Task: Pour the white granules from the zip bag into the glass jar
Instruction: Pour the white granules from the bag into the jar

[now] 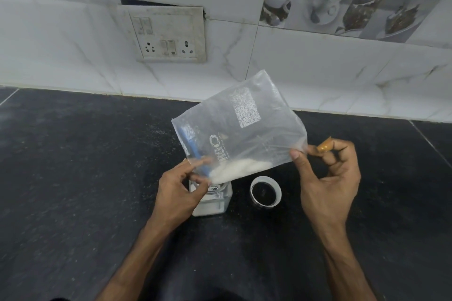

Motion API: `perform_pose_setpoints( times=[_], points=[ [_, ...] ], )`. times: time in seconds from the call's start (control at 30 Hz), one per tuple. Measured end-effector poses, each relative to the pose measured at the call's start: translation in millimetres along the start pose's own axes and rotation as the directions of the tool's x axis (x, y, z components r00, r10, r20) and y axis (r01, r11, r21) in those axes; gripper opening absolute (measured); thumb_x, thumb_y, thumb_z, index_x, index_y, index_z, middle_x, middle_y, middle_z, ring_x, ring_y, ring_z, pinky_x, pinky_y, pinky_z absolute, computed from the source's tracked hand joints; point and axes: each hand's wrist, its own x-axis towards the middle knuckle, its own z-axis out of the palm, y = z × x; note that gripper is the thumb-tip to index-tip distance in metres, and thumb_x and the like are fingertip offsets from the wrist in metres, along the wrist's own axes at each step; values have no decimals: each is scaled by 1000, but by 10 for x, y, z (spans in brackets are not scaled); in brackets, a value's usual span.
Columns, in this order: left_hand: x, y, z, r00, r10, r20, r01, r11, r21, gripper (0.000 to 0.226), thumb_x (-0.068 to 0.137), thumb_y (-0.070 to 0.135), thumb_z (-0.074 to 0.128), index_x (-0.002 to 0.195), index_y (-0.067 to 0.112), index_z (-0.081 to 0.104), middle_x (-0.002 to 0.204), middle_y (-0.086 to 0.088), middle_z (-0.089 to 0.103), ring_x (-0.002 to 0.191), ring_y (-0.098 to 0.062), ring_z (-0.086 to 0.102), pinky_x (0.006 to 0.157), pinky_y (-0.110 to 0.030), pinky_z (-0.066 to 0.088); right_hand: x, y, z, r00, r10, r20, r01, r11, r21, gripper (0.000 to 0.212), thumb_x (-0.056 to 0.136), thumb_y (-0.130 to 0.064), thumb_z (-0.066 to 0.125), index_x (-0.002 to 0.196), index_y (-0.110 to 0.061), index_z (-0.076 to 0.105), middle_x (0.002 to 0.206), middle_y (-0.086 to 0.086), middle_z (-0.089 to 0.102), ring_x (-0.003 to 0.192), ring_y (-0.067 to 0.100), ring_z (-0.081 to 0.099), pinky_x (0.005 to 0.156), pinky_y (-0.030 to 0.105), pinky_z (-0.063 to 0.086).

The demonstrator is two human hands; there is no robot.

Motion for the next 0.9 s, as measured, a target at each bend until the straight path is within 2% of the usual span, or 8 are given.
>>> perform_pose_setpoints(
  times=[0.1,0.27,0.33,0.4,0.5,0.67,0.77,0.9],
  points=[
    [8,6,0,1000,13,11,-13,1000,4,75,77,-4,80,108,62,63,117,31,67,72,-5,72,80,-23,58,3,-9,19,1000,-13,0,13,1000,5,45,77,-1,81,90,-31,50,82,-9,72,86,8,72,88,22,52],
    [8,6,-5,1000,23,12,-23,1000,15,73,77,-2,80,109,61,63,119,31,66,74,-4,73,81,-21,58,30,-10,20,1000,-30,-2,30,1000,3,43,78,-1,80,90,-30,50,87,3,71,87,11,72,87,22,52],
    [5,-2,2,1000,23,9,-24,1000,13,72,77,-2,81,109,60,64,120,28,66,73,-4,72,82,-22,58,21,-11,26,1000,-26,0,26,1000,4,44,77,-1,80,90,-30,50,86,2,71,87,10,72,87,22,52],
    [3,6,3,1000,18,2,-18,1000,7,75,76,-3,81,108,62,63,118,34,65,72,-2,71,84,-25,58,20,-14,30,1000,-28,7,28,1000,4,44,77,0,80,90,-30,50,86,0,70,86,8,72,86,19,51],
    [3,-2,7,1000,24,6,-24,1000,19,75,76,-3,81,109,62,62,114,36,66,73,-1,72,89,-30,57,25,-2,28,999,-32,-14,32,999,15,46,77,2,80,90,-29,49,85,-2,71,85,8,72,89,24,52],
    [6,-16,0,999,32,4,-32,999,27,72,76,-4,80,108,58,64,111,34,67,71,-1,69,77,-19,57,-18,-14,53,999,-39,-12,39,999,23,47,77,5,79,90,-29,49,84,3,70,84,7,71,86,18,50],
    [-4,-12,3,999,40,1,-40,999,26,64,76,-3,81,111,48,64,114,35,66,73,-2,71,78,-19,58,-6,3,37,999,-32,-13,33,999,41,46,77,4,79,90,-29,49,83,-3,70,84,7,71,85,18,50],
    [0,3,1,1000,29,8,-29,999,34,66,76,-3,81,111,50,62,115,35,66,74,-2,71,81,-20,58,-10,13,33,999,-31,-28,32,998,45,45,77,4,79,89,-29,50,81,-9,69,84,8,71,85,21,51]
  ],
)
